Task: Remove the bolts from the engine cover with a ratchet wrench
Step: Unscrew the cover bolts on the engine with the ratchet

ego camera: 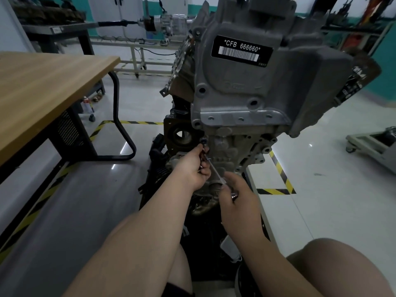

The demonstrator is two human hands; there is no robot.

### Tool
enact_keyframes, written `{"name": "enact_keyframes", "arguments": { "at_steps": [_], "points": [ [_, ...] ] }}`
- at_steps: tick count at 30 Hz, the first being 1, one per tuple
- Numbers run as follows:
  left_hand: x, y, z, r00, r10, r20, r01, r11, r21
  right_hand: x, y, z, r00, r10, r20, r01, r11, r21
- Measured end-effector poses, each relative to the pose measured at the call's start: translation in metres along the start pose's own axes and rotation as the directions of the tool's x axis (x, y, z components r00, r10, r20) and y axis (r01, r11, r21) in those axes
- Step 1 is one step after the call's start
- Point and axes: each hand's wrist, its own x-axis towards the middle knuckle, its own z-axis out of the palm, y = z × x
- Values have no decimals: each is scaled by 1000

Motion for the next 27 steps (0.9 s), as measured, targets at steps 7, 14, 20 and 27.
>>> {"name": "enact_keyframes", "arguments": {
  "at_steps": [7,14,20,27],
  "points": [
    [2,-1,-4,992,121,-38,-113,980,162,-6,-2,18,968,251,-6,-230,894,385],
    [6,-2,-9,918,382,-107,-262,787,559,-13,-11,42,949,314,25,-279,800,530],
    [13,2,-10,727,679,108,-463,367,806,-14,-15,47,984,179,15,-172,918,356],
    [14,8,-7,737,675,38,-450,447,773,-2,-16,48,994,97,-41,-88,980,176]
  ]
}}
